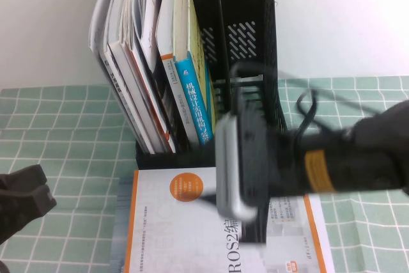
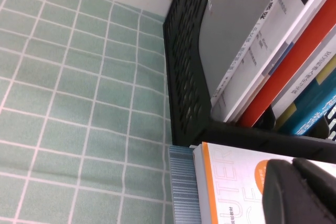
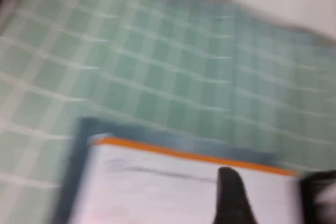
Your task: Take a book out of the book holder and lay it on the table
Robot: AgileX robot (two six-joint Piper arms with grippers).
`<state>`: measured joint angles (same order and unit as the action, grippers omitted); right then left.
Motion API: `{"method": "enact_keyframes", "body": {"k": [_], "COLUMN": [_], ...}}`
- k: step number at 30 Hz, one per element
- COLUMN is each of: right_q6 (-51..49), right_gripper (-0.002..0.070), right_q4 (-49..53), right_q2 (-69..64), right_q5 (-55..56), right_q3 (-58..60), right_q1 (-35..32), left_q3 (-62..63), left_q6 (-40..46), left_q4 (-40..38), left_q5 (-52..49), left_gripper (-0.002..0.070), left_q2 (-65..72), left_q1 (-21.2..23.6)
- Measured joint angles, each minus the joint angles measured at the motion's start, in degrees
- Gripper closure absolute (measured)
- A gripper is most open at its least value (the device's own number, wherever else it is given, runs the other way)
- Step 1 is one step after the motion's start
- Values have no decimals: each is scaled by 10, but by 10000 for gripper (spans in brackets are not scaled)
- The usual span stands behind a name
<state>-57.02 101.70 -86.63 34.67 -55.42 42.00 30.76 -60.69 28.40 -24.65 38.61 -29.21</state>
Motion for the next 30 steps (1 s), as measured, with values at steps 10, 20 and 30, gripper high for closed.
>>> {"method": "enact_keyframes", "body": {"k": [10,20,30], "right_q6": [22,483,510], "right_gripper": [659,676,677], "right_q4": [-41,-487,-654], "right_q2": [115,158,170], "right_q5": [-425,-878,-782], "right_q3": [-68,-69,-69], "right_q1": [-2,-4,-4], "left_q3": [0,0,0], "left_q6": [6,82,186], "left_q4": [-5,-6,-12], "left_q5": [0,0,84], "left_gripper": [678,677,677], "left_q2": [0,0,0], "left_q1": [0,0,0]}}
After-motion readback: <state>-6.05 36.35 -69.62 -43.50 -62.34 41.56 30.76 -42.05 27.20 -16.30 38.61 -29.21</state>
